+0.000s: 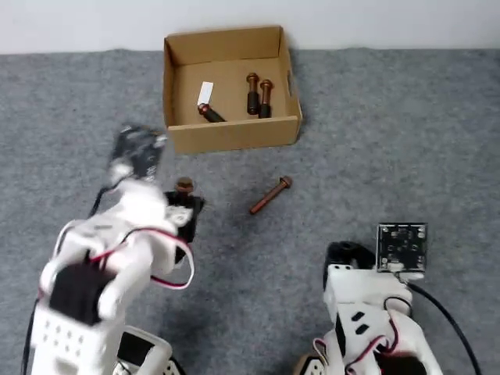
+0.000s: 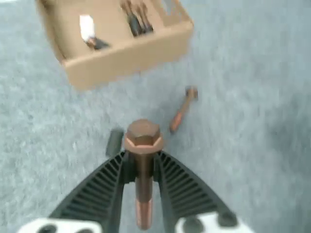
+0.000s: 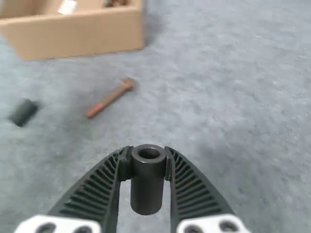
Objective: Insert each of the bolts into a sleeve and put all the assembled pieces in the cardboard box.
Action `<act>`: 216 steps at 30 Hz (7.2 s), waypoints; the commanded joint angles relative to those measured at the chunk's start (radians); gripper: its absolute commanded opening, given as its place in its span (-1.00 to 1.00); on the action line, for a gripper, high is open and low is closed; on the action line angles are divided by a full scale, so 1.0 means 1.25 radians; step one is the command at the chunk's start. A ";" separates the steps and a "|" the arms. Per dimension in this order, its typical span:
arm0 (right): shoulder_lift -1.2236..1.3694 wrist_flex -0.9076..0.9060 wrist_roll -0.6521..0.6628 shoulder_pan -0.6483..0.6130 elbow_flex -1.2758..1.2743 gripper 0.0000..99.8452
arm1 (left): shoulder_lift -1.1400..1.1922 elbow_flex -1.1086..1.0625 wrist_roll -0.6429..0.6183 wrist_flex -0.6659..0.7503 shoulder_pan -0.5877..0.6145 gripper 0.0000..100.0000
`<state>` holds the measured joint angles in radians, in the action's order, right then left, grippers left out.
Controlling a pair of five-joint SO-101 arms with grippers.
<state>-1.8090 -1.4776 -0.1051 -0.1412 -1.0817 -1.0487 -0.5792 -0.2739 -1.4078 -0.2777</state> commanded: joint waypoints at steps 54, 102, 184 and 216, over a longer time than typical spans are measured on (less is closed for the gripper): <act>0.007 0.473 0.200 -0.645 -0.169 -0.98 | -0.529 -0.344 -0.173 0.223 -0.247 -0.99; 0.001 0.506 0.263 -0.581 -0.102 -0.98 | -0.493 -0.458 -0.122 0.104 -0.244 -0.63; 2.107 0.867 0.430 -0.209 1.331 -0.98 | -0.493 -0.888 0.023 0.388 0.298 -0.99; 1.729 0.220 0.268 -0.322 1.331 -0.98 | -0.502 -0.888 -0.068 0.454 0.538 -0.99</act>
<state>0.4419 -1.0756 0.2677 -0.5201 0.5631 -1.6655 -1.6947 -0.3460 -0.8692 0.3775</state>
